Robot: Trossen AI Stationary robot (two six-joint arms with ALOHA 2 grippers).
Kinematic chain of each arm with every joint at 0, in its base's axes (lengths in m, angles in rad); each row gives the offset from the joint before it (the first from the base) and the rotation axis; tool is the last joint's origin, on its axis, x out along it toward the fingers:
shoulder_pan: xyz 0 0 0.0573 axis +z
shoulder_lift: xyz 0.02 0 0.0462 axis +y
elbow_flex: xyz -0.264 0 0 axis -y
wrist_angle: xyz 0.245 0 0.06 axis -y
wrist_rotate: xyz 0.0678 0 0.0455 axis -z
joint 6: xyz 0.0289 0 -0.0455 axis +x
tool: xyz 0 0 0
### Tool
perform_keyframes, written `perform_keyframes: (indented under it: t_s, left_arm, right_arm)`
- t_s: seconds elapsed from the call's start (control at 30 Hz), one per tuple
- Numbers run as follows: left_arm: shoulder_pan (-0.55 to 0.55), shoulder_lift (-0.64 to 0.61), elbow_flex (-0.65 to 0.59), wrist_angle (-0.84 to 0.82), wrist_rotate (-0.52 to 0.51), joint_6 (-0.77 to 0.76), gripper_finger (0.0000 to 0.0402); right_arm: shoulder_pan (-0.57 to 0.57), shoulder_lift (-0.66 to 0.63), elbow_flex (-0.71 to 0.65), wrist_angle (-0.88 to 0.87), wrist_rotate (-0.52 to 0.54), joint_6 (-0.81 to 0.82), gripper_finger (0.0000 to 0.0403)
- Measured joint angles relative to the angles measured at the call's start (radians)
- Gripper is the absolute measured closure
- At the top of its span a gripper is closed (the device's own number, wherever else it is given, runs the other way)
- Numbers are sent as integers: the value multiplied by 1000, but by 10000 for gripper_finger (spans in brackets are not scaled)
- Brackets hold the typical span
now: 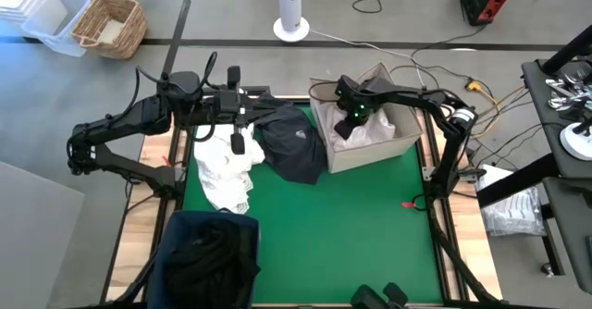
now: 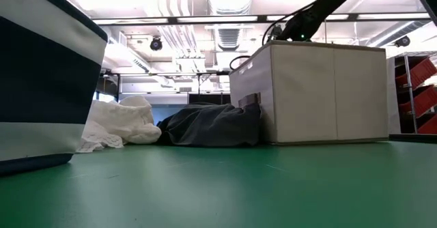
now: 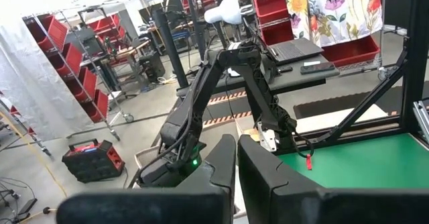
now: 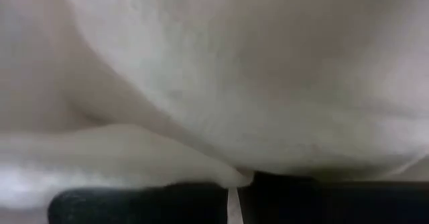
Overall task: Sort clothes
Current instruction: Put the bottom white shirt into the brown laundry organizer, then put the black shorts into the blue laundry organizer
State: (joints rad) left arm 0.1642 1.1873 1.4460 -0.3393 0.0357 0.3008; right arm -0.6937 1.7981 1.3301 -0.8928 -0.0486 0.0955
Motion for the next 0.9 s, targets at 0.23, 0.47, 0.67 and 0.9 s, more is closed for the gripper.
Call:
perform_keyframes:
  t_s: [0.23,0.47,0.67,0.9]
  left_arm:
    - [0,0,0,-2,0,-4,401]
    - [0,0,0,-3,0,-4,401]
    - [0,0,0,-3,0,-4,401]
    - [0,0,0,-4,0,-4,401]
  right_arm:
    - [0,-50,-1,-2,0,10,394]
    - [0,-141,-1,-24,-1,14,394]
    - [0,-259,8,-52,-2,21,394]
    - [5,-440,24,-82,-3,25,394]
